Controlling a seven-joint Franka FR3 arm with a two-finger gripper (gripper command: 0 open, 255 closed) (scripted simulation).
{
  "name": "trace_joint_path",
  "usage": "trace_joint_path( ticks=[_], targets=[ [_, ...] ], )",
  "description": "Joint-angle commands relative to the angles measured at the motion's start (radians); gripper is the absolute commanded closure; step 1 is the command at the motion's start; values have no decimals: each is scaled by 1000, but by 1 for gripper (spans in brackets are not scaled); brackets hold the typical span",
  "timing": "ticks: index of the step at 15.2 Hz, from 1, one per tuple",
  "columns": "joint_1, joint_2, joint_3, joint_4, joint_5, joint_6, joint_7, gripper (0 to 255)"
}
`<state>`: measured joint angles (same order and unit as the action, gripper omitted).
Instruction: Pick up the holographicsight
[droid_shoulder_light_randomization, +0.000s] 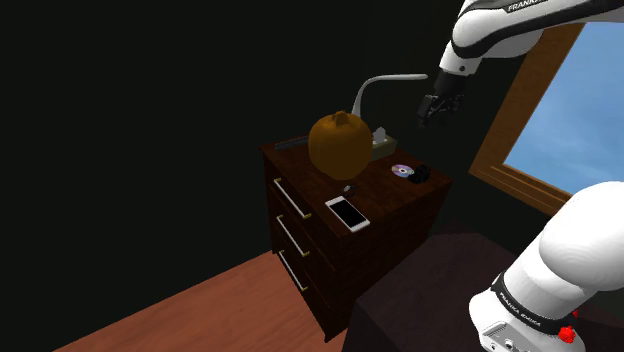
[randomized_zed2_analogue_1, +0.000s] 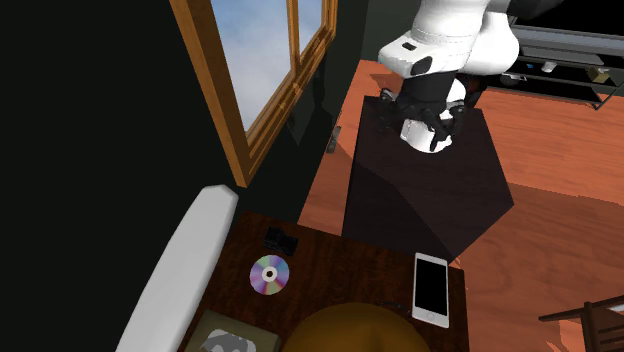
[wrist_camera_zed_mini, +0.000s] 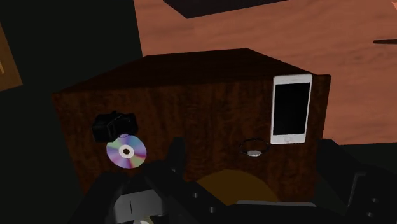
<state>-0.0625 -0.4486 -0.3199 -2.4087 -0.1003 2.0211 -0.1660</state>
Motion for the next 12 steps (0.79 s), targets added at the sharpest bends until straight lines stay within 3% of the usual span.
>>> trace_joint_path(
  ticks=[1, 7, 12],
  targets=[
    [-2, 59, -34, 9, 4, 45, -43, 0],
    [-5, 264, -135, 71, 59, 164, -195, 0],
    [-20, 463, -194, 159, 165, 237, -347, 0]
  ],
)
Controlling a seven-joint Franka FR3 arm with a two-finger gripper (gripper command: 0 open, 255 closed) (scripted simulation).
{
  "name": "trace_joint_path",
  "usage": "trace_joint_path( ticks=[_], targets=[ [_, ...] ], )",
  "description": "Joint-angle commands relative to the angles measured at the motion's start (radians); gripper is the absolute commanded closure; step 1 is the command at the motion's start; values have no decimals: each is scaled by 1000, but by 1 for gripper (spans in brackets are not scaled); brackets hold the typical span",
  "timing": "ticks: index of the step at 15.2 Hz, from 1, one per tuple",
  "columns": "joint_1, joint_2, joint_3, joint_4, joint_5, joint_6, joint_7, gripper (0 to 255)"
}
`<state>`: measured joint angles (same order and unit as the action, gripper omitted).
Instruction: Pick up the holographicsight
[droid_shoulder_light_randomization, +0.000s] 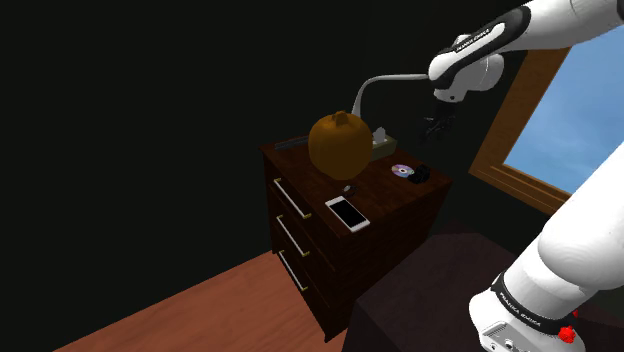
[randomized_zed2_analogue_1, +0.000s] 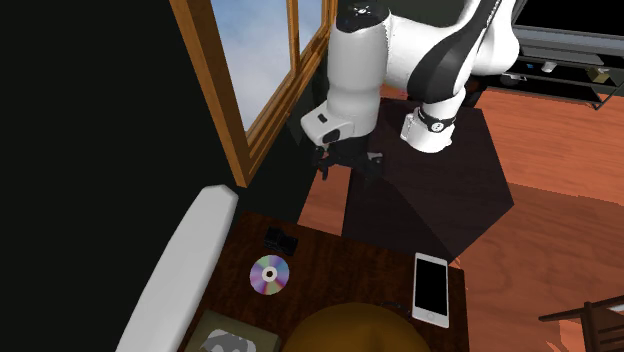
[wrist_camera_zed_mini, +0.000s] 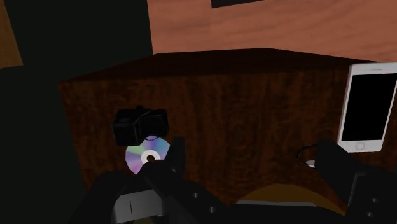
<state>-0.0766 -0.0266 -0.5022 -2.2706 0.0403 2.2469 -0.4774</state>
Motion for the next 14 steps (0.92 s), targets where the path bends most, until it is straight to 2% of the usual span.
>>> trace_joint_path(
  ticks=[1, 5, 8, 14],
  targets=[
    [-13, 82, -18, 42, 50, 22, -68, 0],
    [-60, 251, -21, 142, 158, 48, -191, 0],
    [-113, 374, -2, 231, 227, 55, -268, 0],
    [-233, 611, 49, 443, 319, 41, -372, 0]
  ],
)
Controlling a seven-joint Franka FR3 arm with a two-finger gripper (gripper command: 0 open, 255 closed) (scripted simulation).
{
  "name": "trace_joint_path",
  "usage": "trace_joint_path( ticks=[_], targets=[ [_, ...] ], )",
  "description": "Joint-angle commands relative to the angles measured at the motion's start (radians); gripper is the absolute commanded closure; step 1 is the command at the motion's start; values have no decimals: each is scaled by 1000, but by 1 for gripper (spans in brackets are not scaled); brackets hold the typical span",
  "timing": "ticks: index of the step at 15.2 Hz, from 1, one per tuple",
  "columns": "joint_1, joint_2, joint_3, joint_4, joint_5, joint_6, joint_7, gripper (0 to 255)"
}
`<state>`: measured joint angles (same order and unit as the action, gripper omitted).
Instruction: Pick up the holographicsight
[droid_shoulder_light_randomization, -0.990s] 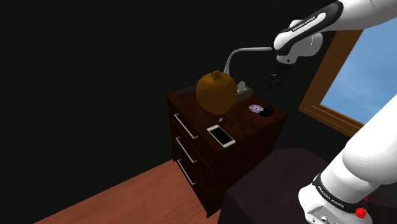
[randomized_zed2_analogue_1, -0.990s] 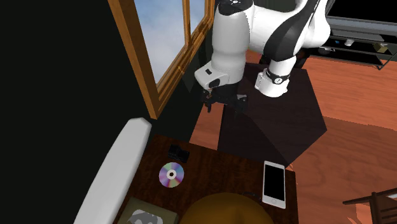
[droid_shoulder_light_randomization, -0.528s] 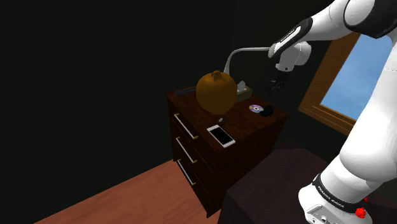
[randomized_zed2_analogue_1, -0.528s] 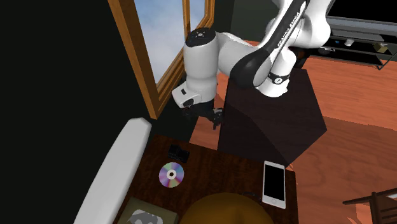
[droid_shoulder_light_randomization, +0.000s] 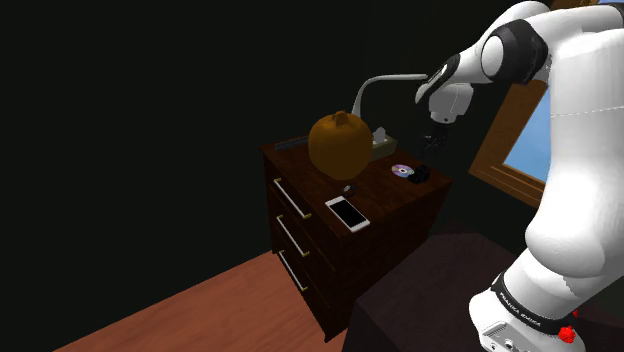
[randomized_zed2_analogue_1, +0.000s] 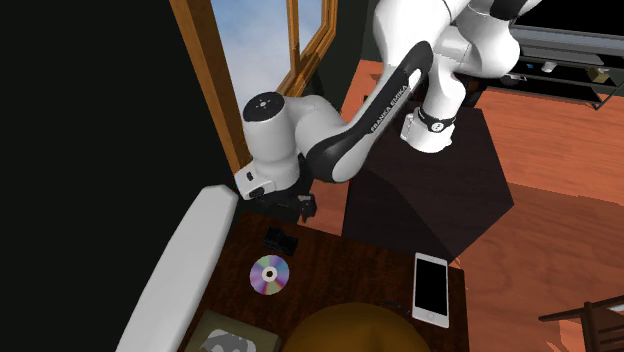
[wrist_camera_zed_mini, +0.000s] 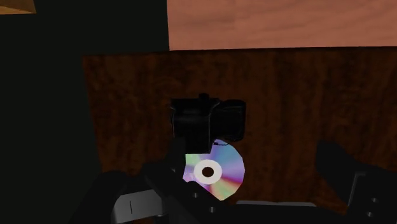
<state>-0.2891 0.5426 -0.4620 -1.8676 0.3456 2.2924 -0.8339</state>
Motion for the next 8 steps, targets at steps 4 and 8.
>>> trace_joint_path(
  ticks=[4, 8],
  targets=[
    [-98, 198, 41, 209, 45, -32, -52, 0],
    [-108, 236, 55, 216, 60, -1, -60, 0]
  ],
)
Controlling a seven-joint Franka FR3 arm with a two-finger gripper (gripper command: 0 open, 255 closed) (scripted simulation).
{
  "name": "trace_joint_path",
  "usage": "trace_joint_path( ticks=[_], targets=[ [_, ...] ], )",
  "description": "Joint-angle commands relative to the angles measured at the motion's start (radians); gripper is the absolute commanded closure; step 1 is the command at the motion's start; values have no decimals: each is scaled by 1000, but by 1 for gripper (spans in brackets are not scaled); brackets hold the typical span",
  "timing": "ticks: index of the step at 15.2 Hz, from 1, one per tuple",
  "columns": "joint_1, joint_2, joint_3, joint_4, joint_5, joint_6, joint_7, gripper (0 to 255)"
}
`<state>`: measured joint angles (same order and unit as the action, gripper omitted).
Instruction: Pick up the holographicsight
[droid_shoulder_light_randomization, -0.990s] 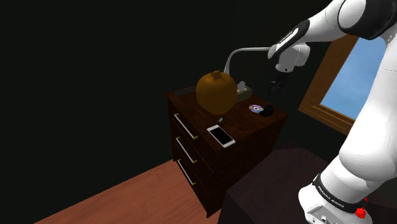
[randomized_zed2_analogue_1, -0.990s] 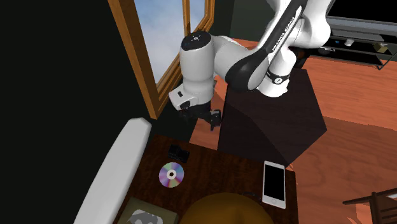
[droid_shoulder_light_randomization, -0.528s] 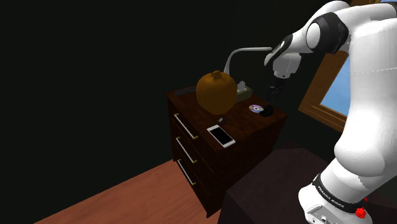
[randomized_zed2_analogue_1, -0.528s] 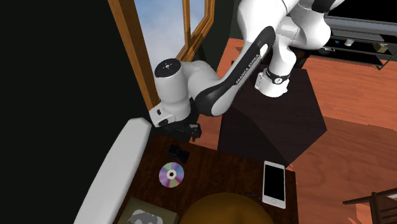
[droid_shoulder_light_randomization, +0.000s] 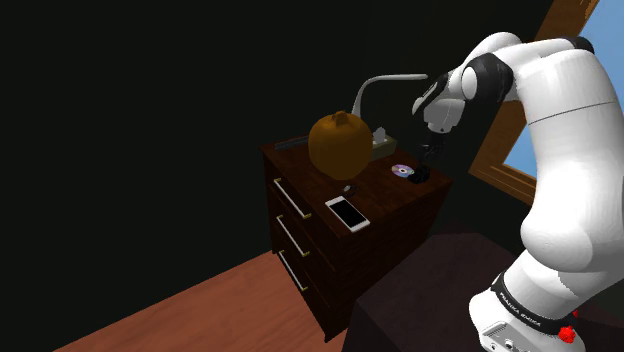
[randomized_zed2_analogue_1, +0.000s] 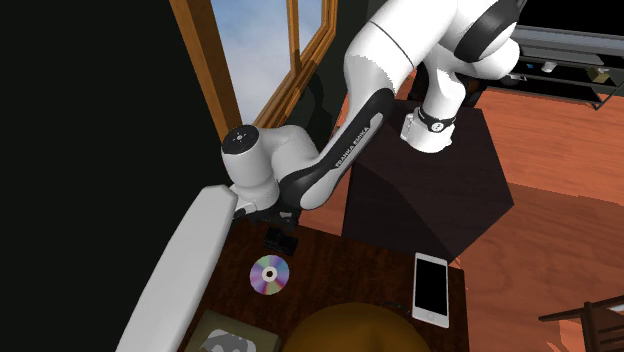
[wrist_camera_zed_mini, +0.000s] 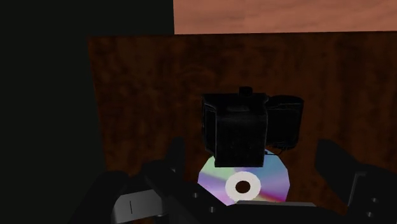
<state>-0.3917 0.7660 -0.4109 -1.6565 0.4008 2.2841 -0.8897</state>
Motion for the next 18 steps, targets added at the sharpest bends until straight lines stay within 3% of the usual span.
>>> trace_joint_path(
  ticks=[1, 6, 7, 18],
  targets=[
    [-8, 22, 7, 7, 8, 15, -7, 0],
    [-14, 48, 17, 14, 17, 33, -11, 0],
    [-15, 48, 17, 14, 17, 34, -12, 255],
    [-9, 28, 9, 8, 10, 19, -8, 255]
  ],
)
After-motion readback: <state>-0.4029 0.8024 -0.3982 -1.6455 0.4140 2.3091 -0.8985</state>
